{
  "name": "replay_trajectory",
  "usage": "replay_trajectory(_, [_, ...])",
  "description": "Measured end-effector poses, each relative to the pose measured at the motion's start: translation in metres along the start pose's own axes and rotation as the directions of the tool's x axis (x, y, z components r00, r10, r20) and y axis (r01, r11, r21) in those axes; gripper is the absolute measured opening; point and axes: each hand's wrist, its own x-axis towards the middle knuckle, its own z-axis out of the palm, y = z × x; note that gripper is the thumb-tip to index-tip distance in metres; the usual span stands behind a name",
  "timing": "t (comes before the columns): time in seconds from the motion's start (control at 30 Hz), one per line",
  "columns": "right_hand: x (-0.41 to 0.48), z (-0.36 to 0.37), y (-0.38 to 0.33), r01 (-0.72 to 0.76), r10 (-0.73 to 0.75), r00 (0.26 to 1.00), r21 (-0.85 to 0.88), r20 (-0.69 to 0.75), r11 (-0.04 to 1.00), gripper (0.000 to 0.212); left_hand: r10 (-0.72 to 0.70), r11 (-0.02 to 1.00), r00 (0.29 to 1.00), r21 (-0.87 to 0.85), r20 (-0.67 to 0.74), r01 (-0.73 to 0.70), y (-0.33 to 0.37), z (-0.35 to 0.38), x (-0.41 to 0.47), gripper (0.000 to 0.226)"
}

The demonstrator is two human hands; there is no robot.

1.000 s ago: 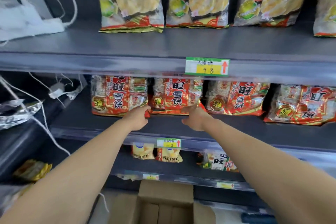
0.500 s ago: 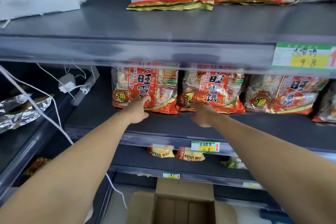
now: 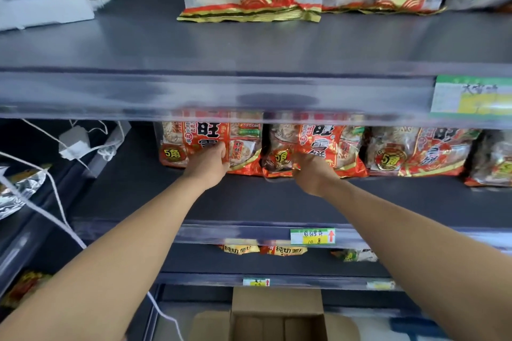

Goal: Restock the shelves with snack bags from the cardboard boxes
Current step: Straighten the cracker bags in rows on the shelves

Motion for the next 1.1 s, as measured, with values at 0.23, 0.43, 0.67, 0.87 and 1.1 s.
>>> replay_trajectory(0.23, [-0.019, -0.013, 0.007, 0.065, -0.052, 0.990, -0.096, 0.135, 0.993, 0.046, 0.010, 0.998, 0.970, -0.064, 0.244, 0.006, 0.013, 0.012, 0.006, 0.005])
replay_trajectory(0.43, [-0.029, -0.016, 0.008, 0.020, -0.002, 0.989, -0.121, 0.150, 0.992, 0.053, -0.012, 0.996, 0.970, -0.088, 0.243, 0.034, 0.010, 0.014, 0.000, 0.023])
replay_trajectory(0.67, [-0.041, -0.025, 0.004, 0.054, -0.027, 0.987, -0.164, 0.161, 0.985, 0.054, 0.017, 0.999, 0.962, -0.040, 0.271, -0.006, 0.016, 0.001, -0.021, 0.036])
replay_trajectory(0.87, [-0.067, -0.044, 0.013, 0.081, -0.037, 0.984, -0.250, 0.175, 0.965, 0.051, 0.105, 0.994, 0.950, -0.025, 0.295, -0.102, 0.050, -0.011, -0.038, 0.034])
replay_trajectory(1.1, [-0.103, -0.075, 0.039, 0.087, -0.041, 0.987, -0.299, 0.157, 0.950, 0.051, 0.288, 0.957, 0.921, -0.052, 0.262, -0.284, 0.117, -0.027, -0.065, 0.034])
